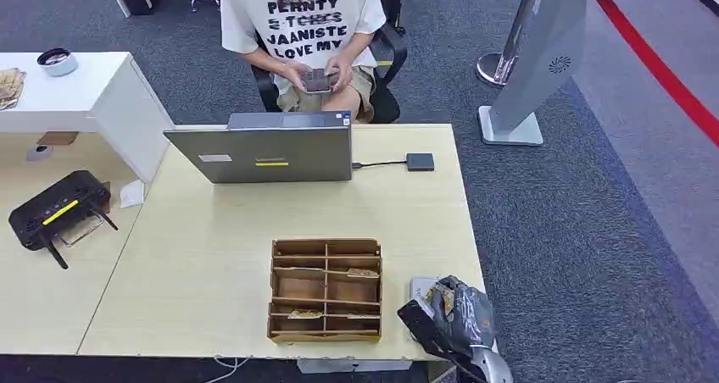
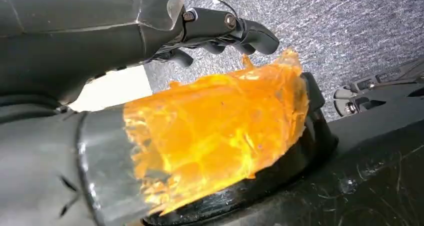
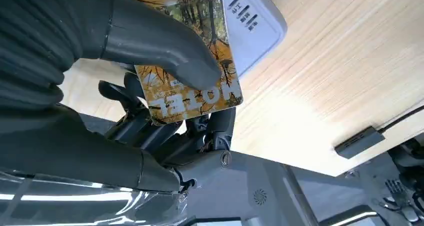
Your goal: Pass the card to the sensor for recognition and then transmit it.
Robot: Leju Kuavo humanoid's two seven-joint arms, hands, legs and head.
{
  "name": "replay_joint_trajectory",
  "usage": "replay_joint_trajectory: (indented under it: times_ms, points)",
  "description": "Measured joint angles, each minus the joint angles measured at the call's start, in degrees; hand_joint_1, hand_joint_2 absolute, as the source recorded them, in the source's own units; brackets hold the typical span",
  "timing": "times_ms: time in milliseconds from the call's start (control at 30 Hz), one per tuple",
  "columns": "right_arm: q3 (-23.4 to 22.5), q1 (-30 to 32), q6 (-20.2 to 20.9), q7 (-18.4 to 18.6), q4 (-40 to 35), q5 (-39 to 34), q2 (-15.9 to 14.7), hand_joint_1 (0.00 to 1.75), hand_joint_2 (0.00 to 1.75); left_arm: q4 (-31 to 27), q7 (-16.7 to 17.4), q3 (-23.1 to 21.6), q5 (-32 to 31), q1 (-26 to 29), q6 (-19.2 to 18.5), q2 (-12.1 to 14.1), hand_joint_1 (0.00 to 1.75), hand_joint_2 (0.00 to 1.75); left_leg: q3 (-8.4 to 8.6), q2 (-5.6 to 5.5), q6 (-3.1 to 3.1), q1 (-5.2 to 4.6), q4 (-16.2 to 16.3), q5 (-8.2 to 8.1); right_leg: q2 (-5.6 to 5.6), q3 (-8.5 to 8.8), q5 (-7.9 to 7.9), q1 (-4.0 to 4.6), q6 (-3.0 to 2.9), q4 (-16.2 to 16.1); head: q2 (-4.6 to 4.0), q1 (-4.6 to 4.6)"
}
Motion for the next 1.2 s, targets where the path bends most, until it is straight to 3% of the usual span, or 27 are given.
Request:
replay_joint_trajectory:
  times_ms: [1200]
  points:
    - [0.20,-2.62,0.70,-0.83,3.54,-0.30,0.00,1.75,1.75,0.00,0.33,0.81,0.81,0.00,0.00,-0.07,0.00,0.00,0.20,0.00,0.01,0.00,0.00,-0.01,0.00,0.18,0.01,0.00,0.00,-0.04,0.00,0.00]
